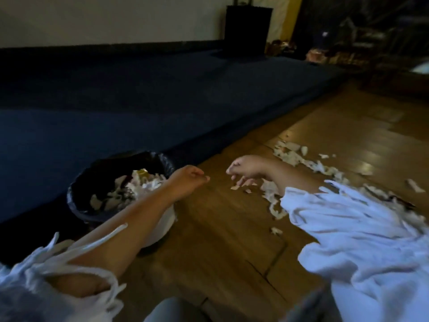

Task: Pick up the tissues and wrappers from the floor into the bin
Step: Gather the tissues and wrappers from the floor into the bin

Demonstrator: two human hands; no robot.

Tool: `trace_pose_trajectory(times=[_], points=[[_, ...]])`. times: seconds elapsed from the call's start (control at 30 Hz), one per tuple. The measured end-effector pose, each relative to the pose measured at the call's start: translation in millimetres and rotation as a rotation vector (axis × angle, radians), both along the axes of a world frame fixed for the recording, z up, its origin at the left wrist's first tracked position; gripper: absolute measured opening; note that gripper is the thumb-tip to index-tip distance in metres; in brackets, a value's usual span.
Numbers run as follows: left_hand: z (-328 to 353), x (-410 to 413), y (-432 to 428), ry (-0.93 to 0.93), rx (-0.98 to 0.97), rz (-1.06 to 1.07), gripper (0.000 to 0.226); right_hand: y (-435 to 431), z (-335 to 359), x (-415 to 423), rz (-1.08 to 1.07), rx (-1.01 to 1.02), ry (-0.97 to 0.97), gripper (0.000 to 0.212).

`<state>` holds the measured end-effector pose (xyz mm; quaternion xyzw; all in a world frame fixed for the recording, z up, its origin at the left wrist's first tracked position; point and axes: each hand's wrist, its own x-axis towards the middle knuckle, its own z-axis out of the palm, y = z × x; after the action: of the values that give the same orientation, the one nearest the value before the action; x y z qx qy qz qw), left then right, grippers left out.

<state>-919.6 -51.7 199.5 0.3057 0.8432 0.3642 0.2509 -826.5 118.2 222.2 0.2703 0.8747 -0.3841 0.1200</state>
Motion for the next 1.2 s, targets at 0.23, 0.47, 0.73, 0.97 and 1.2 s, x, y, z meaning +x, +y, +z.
trace_pose_trajectory(times=[0.23, 0.47, 0.73, 0.97, 1.2], points=[[-38.8, 65.7, 82.5, -0.1, -0.047, -0.182, 0.038, 81.1, -51.5, 94.2, -0.181, -0.058, 0.013, 0.022], [-72.0, 111.1, 145.3, -0.164, -0.182, -0.203, 0.033, 175.5, -102.7, 148.8, -0.271, -0.13, -0.053, 0.026], [-41.9, 99.6, 263.2, -0.084, -0.137, -0.083, 0.038, 249.1, -103.1, 145.2, -0.287, -0.168, 0.174, 0.022], [-101.6, 107.5, 298.8, -0.119, -0.163, -0.073, 0.04, 289.6, -168.2, 125.2, -0.477, -0.347, 0.184, 0.021], [-218.8, 84.0, 337.8, -0.185, -0.367, -0.172, 0.045, 311.8, -271.2, 107.0, -0.654, -0.211, 0.092, 0.028]])
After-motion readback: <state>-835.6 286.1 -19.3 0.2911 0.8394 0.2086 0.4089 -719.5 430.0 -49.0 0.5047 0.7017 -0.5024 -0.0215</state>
